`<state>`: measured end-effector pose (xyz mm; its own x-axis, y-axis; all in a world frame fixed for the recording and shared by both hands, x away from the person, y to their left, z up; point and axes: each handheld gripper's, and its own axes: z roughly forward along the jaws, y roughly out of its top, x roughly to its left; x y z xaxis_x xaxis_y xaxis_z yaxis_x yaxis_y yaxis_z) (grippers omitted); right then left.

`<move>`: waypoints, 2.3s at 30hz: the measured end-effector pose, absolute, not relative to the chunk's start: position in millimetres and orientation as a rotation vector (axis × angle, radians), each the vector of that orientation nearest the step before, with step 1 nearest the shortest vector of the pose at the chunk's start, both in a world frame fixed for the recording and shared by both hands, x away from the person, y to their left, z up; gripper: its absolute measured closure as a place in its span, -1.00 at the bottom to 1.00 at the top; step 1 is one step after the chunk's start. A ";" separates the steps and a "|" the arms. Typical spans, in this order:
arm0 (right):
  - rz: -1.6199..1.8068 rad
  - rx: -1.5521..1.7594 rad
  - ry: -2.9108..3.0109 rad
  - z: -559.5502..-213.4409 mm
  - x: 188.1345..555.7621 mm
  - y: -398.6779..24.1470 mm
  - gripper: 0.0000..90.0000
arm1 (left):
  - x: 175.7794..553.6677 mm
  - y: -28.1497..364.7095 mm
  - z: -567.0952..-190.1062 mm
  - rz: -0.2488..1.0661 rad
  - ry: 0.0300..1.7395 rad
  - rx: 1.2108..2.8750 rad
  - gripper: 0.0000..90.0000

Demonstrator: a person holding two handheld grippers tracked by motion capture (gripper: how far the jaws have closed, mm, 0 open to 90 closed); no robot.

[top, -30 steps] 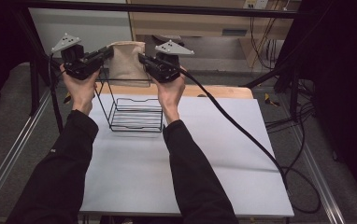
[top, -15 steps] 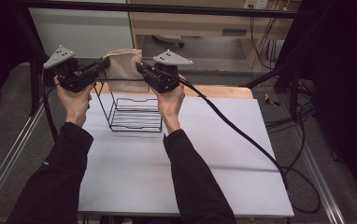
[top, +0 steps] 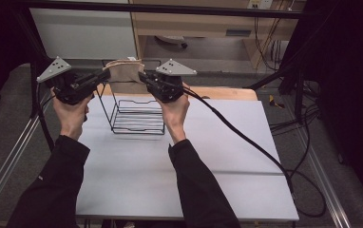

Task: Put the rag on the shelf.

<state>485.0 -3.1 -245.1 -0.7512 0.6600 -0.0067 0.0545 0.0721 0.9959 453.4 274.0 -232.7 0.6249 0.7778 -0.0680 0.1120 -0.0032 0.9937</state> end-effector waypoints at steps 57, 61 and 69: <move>1.599 0.629 2.011 -244.0 474.0 -3.5 0.88 | 443.3 284.2 -205.7 0.589 0.904 1.511 0.77; 1.593 0.628 2.016 -244.0 473.6 -3.6 0.88 | 457.5 284.1 -199.3 0.577 0.942 1.498 0.86; 1.587 0.624 2.015 -245.0 472.5 -2.9 0.88 | 466.0 270.0 -204.8 0.502 0.959 1.562 0.98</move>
<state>472.5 -2.9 -245.0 -0.7719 0.6278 -0.1002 0.0496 0.2166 0.9750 466.0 270.0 -204.8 0.5708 0.7988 -0.1901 0.2991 0.0134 0.9541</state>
